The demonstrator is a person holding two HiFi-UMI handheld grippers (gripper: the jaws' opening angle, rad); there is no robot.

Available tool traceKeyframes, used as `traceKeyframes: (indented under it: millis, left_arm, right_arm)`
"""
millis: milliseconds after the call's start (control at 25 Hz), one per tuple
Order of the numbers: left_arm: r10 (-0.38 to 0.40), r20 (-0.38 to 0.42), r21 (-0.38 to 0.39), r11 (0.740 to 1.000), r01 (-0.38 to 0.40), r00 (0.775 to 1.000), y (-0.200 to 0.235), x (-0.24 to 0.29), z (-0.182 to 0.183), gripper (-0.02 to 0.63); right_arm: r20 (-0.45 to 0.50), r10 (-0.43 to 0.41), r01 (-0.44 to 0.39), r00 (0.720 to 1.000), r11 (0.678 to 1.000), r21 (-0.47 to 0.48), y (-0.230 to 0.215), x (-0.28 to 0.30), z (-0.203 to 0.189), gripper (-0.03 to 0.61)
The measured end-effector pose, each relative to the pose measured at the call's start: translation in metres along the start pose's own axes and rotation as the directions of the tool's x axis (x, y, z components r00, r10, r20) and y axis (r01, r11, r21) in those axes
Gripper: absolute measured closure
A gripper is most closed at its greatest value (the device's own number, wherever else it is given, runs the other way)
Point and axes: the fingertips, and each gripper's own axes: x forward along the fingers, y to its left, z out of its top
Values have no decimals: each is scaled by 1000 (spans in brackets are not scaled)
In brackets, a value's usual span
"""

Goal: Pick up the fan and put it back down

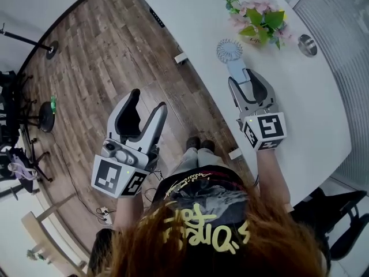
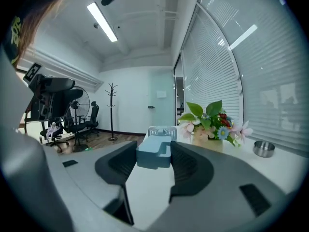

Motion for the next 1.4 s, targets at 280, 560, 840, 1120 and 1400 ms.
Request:
traceKeyframes:
  millis: [280,560,840,1120,1400]
  left_arm:
    - [23,1,13,1000,-23,1000,4,-9,4,368]
    - [41,5,11,999,-41,999,7,-9,3,368]
    - [64,8,5,998,-64,998,11,-15,4,368]
    - [61,13,13,998,-61,998,9,-18,7,368]
    - [50,20,17,999,-50,999,6,-20,7,368]
  right_arm:
    - [-78,-2,0,997,1000,-16,-2,13,-30,360]
    - [-113,-13,9,994,999,-30,-4,21,-43,360]
    - [-176,-34,30,984,999,-27,-5,23,-57,361]
    - [-245,-55,51,968,998,-20,-7,27,-75,360]
    - [-316,-67,70,946,998,0,-9,29,-94,362]
